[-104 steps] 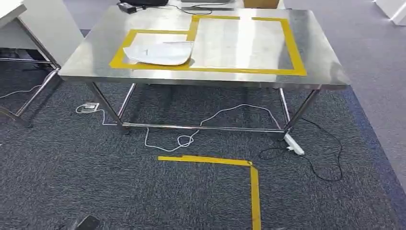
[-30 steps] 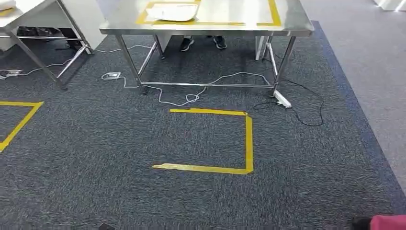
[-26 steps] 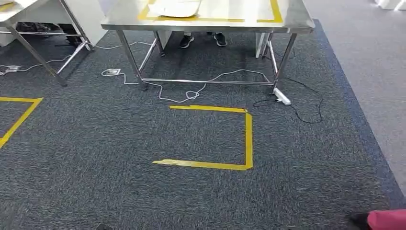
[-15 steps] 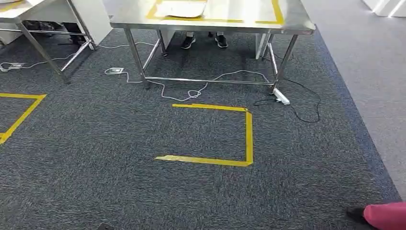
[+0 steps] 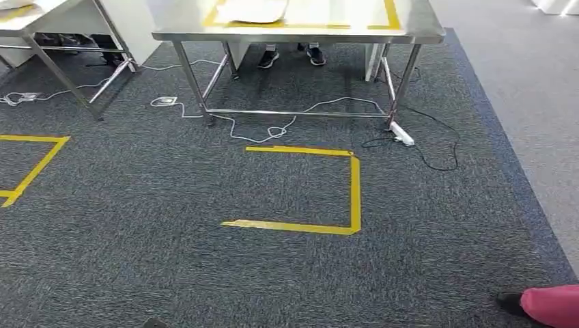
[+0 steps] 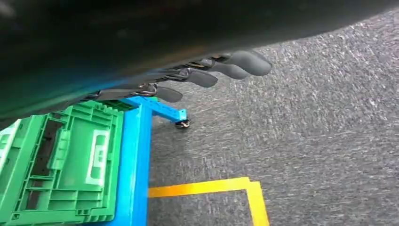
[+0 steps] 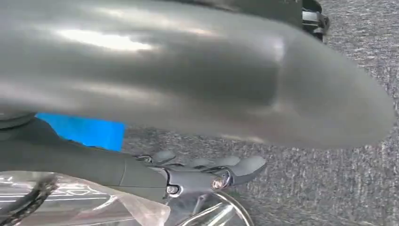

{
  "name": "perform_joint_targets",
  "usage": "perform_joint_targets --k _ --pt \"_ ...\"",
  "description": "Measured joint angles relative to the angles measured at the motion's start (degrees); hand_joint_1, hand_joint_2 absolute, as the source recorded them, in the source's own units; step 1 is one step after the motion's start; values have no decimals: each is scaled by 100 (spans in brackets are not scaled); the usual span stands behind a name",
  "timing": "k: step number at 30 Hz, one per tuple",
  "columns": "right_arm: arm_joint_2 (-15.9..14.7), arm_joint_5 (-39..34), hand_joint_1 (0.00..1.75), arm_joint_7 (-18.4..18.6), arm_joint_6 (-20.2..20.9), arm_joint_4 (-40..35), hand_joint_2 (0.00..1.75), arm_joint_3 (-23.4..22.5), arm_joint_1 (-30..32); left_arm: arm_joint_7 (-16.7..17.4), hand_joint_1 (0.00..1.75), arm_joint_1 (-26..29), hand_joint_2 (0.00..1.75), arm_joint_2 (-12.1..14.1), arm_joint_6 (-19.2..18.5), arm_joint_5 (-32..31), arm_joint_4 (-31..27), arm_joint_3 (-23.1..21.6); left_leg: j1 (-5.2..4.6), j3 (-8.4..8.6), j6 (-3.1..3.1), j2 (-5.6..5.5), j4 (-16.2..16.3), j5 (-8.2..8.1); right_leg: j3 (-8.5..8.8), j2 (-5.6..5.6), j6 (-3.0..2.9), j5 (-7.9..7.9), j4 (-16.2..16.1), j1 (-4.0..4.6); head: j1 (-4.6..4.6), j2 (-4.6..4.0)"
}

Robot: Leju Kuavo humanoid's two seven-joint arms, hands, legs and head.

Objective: Take the parts from the cabinet and place them on the table.

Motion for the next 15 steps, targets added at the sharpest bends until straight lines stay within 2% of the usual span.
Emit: perform_joint_targets --k 1,15 --pt "0 -11 0 7 -4 0 0 -2 0 4 0 1 0 0 0 4 0 -11 4 -7 -21 0 0 6 0 0 -1 0 4 1 2 0" --pt "0 -199 0 83 -129 -11 0 -11 14 46 0 10 0 -9 9 -7 0 -42 -2 -28 -41 0 16 -5 -26 1 -7 5 6 -11 4 0"
